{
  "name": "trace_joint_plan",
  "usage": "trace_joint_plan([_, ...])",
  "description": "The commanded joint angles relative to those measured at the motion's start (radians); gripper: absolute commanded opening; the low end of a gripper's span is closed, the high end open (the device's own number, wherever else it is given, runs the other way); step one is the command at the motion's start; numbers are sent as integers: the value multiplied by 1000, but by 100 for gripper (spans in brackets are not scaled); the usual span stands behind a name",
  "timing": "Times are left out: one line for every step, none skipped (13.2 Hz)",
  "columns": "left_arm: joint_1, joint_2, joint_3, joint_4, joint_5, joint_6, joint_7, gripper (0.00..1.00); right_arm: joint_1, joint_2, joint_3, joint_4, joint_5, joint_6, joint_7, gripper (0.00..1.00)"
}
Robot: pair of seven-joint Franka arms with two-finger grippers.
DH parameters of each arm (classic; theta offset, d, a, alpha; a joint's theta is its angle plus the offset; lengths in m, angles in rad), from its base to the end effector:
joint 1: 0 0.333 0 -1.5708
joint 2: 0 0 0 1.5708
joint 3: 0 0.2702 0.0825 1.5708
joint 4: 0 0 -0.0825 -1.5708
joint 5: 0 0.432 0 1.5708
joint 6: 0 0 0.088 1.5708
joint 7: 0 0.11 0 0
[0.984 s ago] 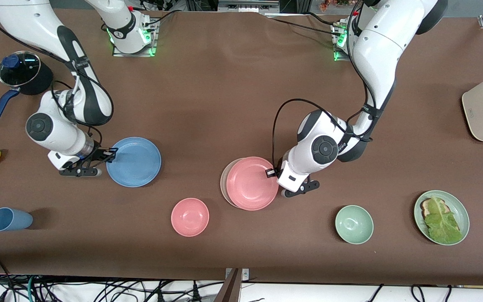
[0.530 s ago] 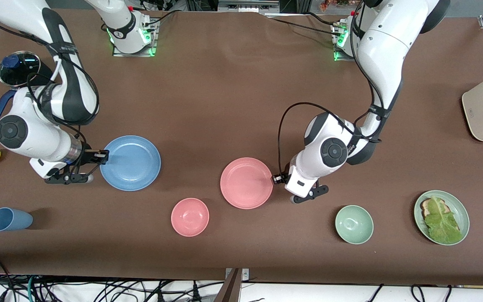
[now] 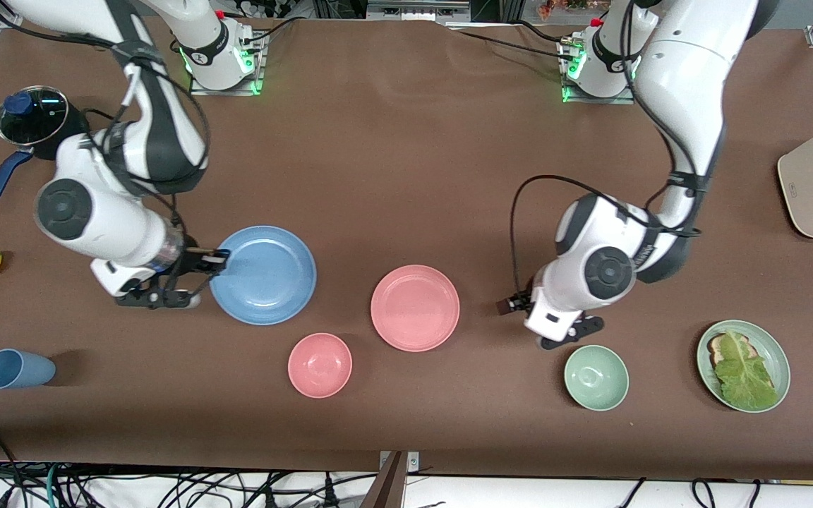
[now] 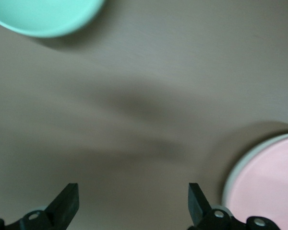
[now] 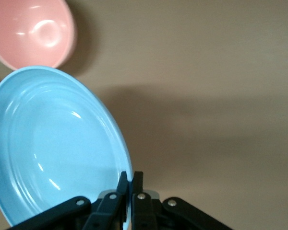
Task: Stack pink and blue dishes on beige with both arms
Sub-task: 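Carry the blue plate onto the pink plate while the left gripper withdraws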
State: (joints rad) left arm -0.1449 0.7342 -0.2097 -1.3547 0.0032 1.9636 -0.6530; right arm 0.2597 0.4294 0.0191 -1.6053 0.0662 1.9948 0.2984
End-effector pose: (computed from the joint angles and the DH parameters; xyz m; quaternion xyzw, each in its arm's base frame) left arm 0.6957 -0.2321 0.2250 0.9815 0.1695 -0.0820 0.0346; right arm 0.6667 0.1942 0.3116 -0.9989 0.0248 0.0287 0.0268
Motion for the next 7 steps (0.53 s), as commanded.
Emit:
trace_joint_plan([97, -45, -8, -12, 17, -96, 151, 100, 108, 90, -4, 135, 7, -16, 175, 0])
trace_joint_plan([126, -47, -5, -12, 18, -115, 201, 100, 143, 119, -4, 168, 7, -13, 247, 0])
trace_joint_plan([155, -49, -2, -12, 18, -135, 257, 100, 176, 149, -4, 200, 7, -7, 304, 0])
trace_joint_plan([186, -58, -2, -12, 29, -156, 316, 100, 214, 172, -4, 218, 7, 13, 359, 0])
trace_joint_plan([209, -64, -4, -11, 59, -173, 357, 100, 243, 190, -5, 222, 7, 54, 417, 0])
trace_joint_plan([231, -70, -4, -11, 70, -187, 383, 100, 266, 209, -4, 222, 7, 103, 462, 0])
trace_joint_plan([246, -75, -4, -11, 72, -196, 407, 100, 289, 229, -4, 222, 7, 149, 505, 0])
